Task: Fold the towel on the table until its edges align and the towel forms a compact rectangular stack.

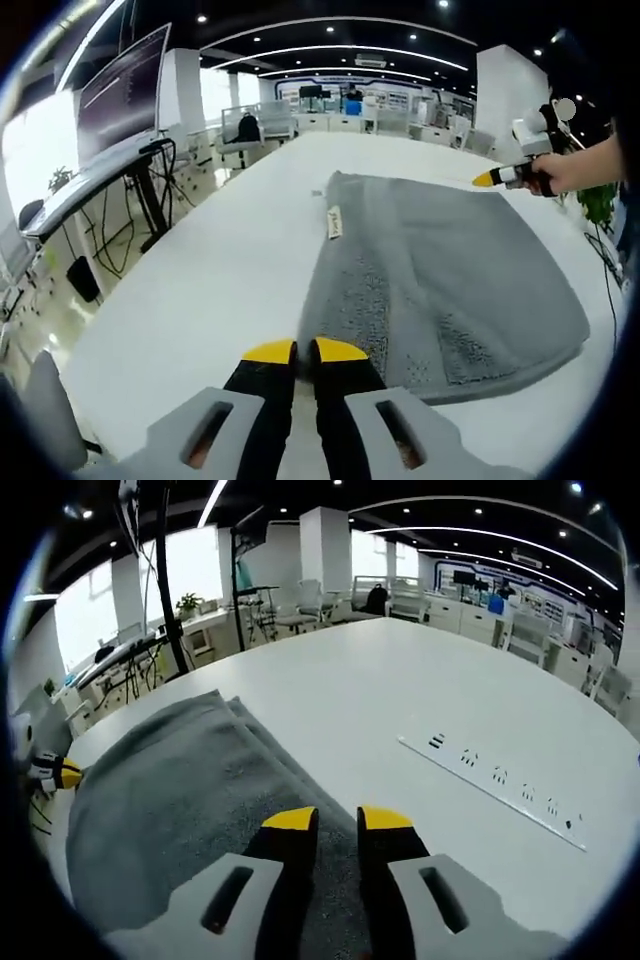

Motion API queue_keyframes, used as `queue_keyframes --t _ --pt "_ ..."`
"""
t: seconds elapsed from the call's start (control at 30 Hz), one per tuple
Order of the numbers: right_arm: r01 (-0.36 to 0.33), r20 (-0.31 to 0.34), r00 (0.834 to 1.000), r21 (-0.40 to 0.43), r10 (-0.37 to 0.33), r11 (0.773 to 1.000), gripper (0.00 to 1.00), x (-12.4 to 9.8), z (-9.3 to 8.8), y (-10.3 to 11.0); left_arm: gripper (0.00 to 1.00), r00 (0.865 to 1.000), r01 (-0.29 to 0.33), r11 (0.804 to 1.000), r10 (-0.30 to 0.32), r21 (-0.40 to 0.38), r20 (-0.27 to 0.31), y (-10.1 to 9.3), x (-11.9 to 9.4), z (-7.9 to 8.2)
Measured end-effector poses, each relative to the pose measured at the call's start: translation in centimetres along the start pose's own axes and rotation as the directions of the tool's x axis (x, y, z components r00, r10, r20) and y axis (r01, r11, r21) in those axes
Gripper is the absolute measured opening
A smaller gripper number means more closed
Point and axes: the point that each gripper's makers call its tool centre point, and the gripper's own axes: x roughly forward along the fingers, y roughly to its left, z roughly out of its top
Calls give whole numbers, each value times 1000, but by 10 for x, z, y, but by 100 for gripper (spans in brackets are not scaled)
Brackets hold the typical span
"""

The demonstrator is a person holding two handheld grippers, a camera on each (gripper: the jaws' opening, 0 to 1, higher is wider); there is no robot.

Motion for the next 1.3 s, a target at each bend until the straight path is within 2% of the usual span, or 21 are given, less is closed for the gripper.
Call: queue_keyframes --t 0.07,0.23,0.33,0.53,0.73,0.9,1.0,1.03,1.3 --pt "4 -5 1000 -2 -4 1000 15 -3 -4 -4 6 1000 11 1000 -11 10 -3 0 0 -1" --pt "18 -38 999 -25 -19 1000 17 -8 -13 -16 6 999 35 995 -33 96 -24 0 1 0" --pt "27 -80 996 -59 -32 998 18 -12 -24 -25 6 999 37 995 -34 97 -27 -3 -1 2" --pt "38 -115 992 -63 -45 997 18 -19 -38 -37 6 999 33 994 -30 100 -30 -7 -4 4" --pt "23 -125 992 -95 -35 995 12 -21 -45 -32 6 999 33 994 -30 105 -36 -9 -6 6" --pt "0 -133 991 -182 -25 983 3 -17 -46 -25 6 999 27 989 -22 145 -38 -11 -6 7" --pt "14 -125 992 -145 -32 989 1 -18 -45 -25 6 999 26 993 -21 117 -38 -9 -6 7" --pt "18 -114 993 -96 -29 995 1 -17 -45 -27 6 999 27 993 -22 115 -38 -9 -6 7" --pt "53 -81 995 -65 -58 996 0 -33 -36 -40 5 998 35 986 -25 166 -62 -7 -3 5"
